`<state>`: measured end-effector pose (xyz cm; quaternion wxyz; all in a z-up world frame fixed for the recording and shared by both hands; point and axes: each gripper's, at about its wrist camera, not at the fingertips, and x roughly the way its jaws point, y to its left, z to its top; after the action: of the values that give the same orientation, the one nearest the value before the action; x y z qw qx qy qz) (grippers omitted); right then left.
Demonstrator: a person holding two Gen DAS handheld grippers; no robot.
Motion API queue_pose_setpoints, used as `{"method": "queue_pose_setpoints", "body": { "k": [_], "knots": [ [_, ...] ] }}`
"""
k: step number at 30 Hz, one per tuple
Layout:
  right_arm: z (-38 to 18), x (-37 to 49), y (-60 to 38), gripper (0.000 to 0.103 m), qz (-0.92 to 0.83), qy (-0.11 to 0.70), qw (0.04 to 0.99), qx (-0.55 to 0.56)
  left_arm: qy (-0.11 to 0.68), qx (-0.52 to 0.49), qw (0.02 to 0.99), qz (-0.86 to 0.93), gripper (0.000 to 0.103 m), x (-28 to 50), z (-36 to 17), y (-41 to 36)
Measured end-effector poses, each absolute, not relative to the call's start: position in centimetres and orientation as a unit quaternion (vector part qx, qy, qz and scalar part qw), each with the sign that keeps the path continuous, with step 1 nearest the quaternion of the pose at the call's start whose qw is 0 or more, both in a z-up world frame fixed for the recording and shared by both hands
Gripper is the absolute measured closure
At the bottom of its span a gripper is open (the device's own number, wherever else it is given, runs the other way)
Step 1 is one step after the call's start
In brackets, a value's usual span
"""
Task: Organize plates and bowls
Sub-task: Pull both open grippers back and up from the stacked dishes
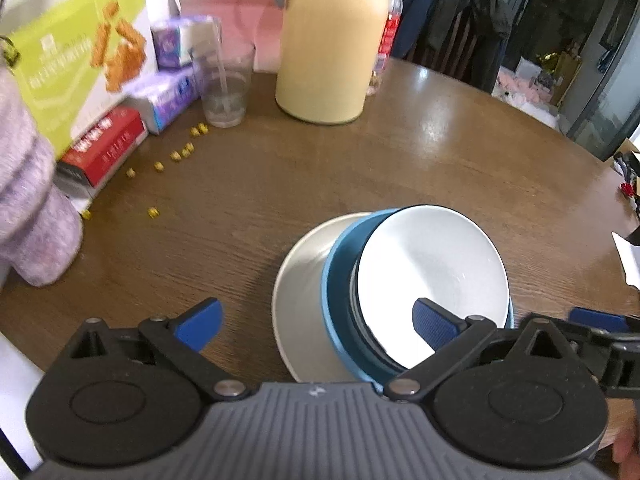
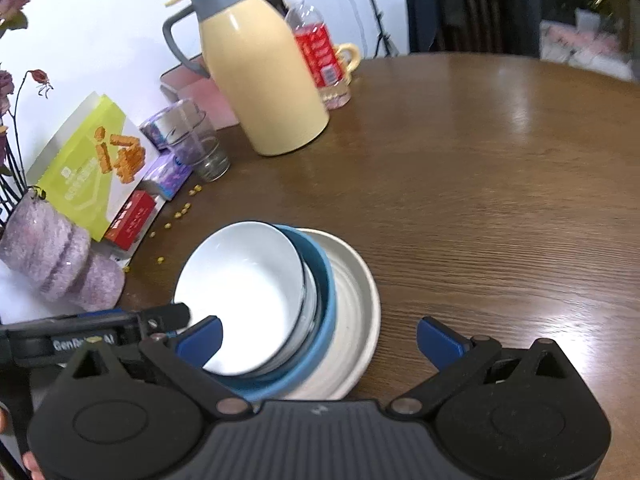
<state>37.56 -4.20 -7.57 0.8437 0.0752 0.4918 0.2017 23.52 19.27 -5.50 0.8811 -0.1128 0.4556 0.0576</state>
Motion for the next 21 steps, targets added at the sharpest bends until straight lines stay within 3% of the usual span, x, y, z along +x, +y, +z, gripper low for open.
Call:
{"method": "queue_pose_setpoints", "body": {
  "k": [21],
  "knots": [
    [-5.1, 16.2, -12.9, 0.0, 0.078, 0.312, 0.947, 0.004, 0.283, -0.053, 0.957, 0.048, 0.0, 6.9, -2.0, 12.2]
  ]
}}
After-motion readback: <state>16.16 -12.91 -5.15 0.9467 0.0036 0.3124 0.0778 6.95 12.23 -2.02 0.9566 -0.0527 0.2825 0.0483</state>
